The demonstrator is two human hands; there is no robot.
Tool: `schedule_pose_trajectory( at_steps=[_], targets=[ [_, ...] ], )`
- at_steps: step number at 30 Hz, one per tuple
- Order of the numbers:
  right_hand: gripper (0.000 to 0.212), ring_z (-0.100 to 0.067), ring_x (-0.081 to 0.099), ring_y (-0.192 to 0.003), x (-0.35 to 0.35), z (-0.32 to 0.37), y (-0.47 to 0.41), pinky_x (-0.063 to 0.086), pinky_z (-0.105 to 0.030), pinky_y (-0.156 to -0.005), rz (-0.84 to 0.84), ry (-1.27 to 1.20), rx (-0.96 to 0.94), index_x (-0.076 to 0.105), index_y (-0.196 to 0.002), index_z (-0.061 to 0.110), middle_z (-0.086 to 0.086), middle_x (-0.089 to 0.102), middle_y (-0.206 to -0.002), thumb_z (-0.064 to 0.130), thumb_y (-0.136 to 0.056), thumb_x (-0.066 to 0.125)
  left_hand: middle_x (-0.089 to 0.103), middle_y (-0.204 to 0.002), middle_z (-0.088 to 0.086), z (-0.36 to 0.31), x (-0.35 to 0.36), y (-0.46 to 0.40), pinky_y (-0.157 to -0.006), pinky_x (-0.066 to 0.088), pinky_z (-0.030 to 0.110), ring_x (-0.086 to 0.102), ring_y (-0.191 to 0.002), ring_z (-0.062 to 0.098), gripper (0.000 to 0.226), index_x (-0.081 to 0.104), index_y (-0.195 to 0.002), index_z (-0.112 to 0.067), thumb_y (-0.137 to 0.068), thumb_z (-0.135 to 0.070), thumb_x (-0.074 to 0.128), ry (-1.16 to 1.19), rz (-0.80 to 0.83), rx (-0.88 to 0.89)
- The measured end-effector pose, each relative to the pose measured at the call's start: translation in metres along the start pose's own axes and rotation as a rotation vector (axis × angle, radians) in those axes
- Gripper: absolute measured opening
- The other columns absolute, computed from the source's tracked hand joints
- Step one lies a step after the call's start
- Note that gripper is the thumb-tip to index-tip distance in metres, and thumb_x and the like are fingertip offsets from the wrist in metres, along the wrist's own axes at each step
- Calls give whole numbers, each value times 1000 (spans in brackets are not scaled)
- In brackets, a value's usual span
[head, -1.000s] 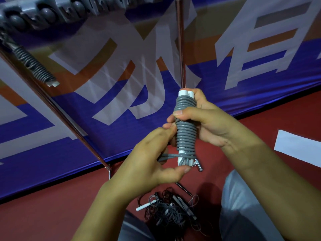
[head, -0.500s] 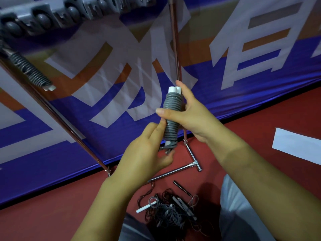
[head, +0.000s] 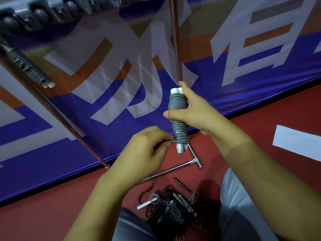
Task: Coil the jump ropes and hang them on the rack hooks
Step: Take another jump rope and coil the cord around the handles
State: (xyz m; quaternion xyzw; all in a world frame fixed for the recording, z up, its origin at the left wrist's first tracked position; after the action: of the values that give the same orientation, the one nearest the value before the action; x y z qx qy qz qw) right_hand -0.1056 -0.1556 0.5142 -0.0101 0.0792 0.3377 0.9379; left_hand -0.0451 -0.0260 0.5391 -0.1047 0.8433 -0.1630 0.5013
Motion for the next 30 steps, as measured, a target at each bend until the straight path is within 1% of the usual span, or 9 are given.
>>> schedule_pose_trajectory(
  at_steps=[3, 6, 8, 11, 18, 20, 22, 27, 30],
  targets=[
    [99, -21, 67, -91, 8, -6, 1, 58, -43, -80, 90, -96, 69, 17, -149, 36, -8, 58, -118, 10, -75, 77, 58, -84, -4, -7, -6, 1, -65, 46, 25, 53, -75, 6, 19, 69, -98, -13, -89, -20, 54, -95, -99, 56],
    [61, -20, 68, -73, 11, -3, 7, 59, -40, -69, 182, -405, 148, 43, -132, 26, -7, 57, -99, 0, -83, 67, 60, -87, 4, -16, -11, 10, -63, 47, 34, 57, -75, 19, 17, 65, -103, -12, -89, -8, 57, -175, -241, 148],
    [30, -21, 69, -71, 14, 1, 12, 60, -42, -65, 206, -628, 190, 52, -106, 19, -8, 55, -92, -3, -86, 60, 59, -87, 6, -18, -17, 15, -64, 46, 32, 56, -75, 21, 12, 58, -103, -13, -92, -9, 54, -182, -349, 168],
    [13, -26, 69, -74, 22, -4, 19, 59, -49, -62, 166, -886, 312, 51, -92, 10, -12, 53, -92, 0, -87, 57, 55, -89, 1, -18, -26, 20, -73, 43, 15, 53, -78, 15, 7, 54, -98, -11, -97, -14, 48, -122, -491, 160],
    [25, -37, 65, -77, 40, -15, 33, 48, -60, -62, 11, -1252, 589, 52, -106, 2, -25, 55, -101, 2, -84, 63, 56, -85, -15, 4, -28, 17, -73, 39, 4, 53, -79, -3, 16, 56, -99, -23, -90, -14, 46, 126, -482, -45],
    [24, -44, 65, -71, 47, -16, 34, 46, -61, -57, -1, -1320, 624, 53, -106, -2, -30, 58, -104, 4, -84, 63, 54, -83, -14, 6, -25, 15, -67, 39, 9, 52, -72, 1, 18, 53, -101, -31, -88, -19, 50, 209, -449, -61],
    [27, -47, 64, -82, 52, -18, 35, 46, -61, -57, -20, -1338, 657, 54, -109, -3, -31, 59, -113, 5, -85, 64, 50, -79, -11, 5, -22, 13, -62, 38, 13, 47, -66, 7, 22, 48, -102, -38, -84, -28, 55, 269, -442, -79],
    [38, -48, 59, -100, 61, -21, 35, 49, -60, -72, -15, -1383, 648, 52, -117, -8, -32, 57, -117, 9, -86, 65, 60, -72, -12, 19, -27, 12, -59, 39, 11, 54, -65, 3, 7, 51, -85, -40, -84, -41, 58, 284, -550, -230],
    [50, -36, 62, -101, 53, -35, 42, 47, -56, -89, -14, -1190, 633, 57, -114, -3, -23, 63, -113, 18, -72, 76, 62, -73, -18, 29, -32, 11, -58, 39, 9, 52, -61, -3, 6, 56, -85, -36, -83, -36, 61, 378, -505, -282]
  ],
)
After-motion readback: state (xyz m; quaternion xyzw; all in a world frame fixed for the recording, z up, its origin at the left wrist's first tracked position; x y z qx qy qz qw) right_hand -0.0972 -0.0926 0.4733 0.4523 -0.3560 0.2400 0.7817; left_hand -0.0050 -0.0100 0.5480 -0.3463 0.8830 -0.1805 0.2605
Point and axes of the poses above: each hand's wrist, its own y-axis away from the middle knuckle, its own x-axis out of the palm, z = x × y, the point moved 8 cm from there along -y, towards the middle knuckle
